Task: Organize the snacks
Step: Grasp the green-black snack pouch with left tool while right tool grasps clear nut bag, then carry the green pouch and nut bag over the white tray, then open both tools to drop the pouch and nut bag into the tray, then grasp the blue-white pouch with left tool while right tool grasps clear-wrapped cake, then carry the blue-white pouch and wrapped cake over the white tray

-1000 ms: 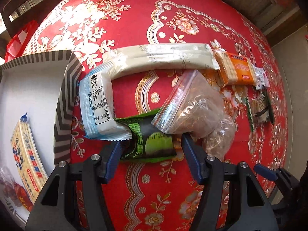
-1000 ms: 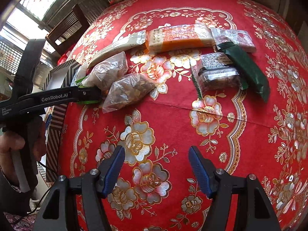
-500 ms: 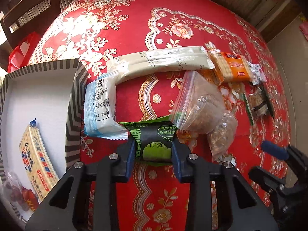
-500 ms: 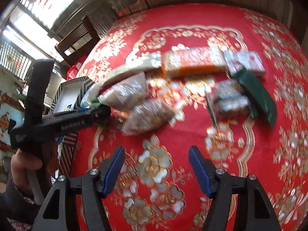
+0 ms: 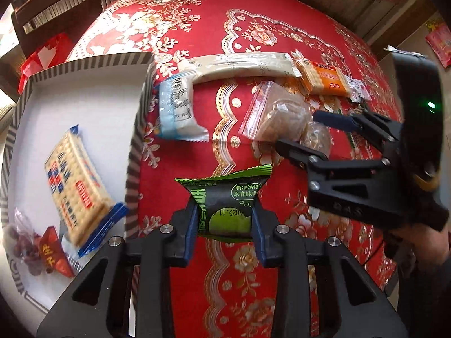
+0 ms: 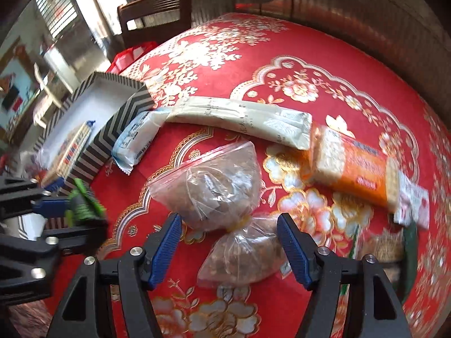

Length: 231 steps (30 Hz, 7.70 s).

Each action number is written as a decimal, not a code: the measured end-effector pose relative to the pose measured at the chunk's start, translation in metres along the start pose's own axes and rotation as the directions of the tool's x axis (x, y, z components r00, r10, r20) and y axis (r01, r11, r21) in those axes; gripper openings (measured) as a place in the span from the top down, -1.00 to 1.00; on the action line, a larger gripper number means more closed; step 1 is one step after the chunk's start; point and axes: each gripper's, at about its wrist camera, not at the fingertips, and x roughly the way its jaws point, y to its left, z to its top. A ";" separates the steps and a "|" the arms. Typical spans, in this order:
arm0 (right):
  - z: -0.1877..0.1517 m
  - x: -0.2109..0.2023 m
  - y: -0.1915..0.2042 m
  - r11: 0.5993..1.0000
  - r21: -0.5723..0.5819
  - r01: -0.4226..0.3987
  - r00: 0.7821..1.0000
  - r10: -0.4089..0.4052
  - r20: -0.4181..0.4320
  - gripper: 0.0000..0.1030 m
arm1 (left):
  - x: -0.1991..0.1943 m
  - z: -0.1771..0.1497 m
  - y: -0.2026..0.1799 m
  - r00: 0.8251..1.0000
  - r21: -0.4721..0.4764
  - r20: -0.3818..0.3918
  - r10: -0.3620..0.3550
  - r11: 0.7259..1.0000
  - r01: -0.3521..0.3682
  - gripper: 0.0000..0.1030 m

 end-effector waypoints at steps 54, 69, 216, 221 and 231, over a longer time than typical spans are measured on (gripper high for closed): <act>0.023 -0.061 0.115 0.980 -0.026 -0.197 0.974 0.199 0.105 0.21 | -0.076 -0.038 0.110 0.988 -0.224 0.129 0.079 0.973 -0.049 0.38; 0.044 -0.041 0.177 0.951 -0.111 -0.288 0.955 0.294 0.038 0.21 | -0.066 -0.037 0.181 0.985 -0.354 0.105 0.141 0.930 -0.095 0.38; -0.100 -0.069 -0.129 0.784 0.608 -0.121 0.991 0.064 0.113 -0.14 | 0.057 0.084 0.000 0.995 -0.057 0.004 0.098 0.994 -0.098 0.43; -0.080 -0.054 -0.145 0.720 0.690 -0.069 0.996 0.007 0.093 -0.30 | 0.059 0.074 -0.011 0.994 -0.024 0.002 0.106 0.994 -0.106 0.43; -0.035 -0.024 -0.141 0.786 0.602 0.137 0.988 -0.152 -0.026 -0.37 | 0.059 0.069 -0.007 0.993 -0.014 0.011 0.119 0.993 -0.119 0.43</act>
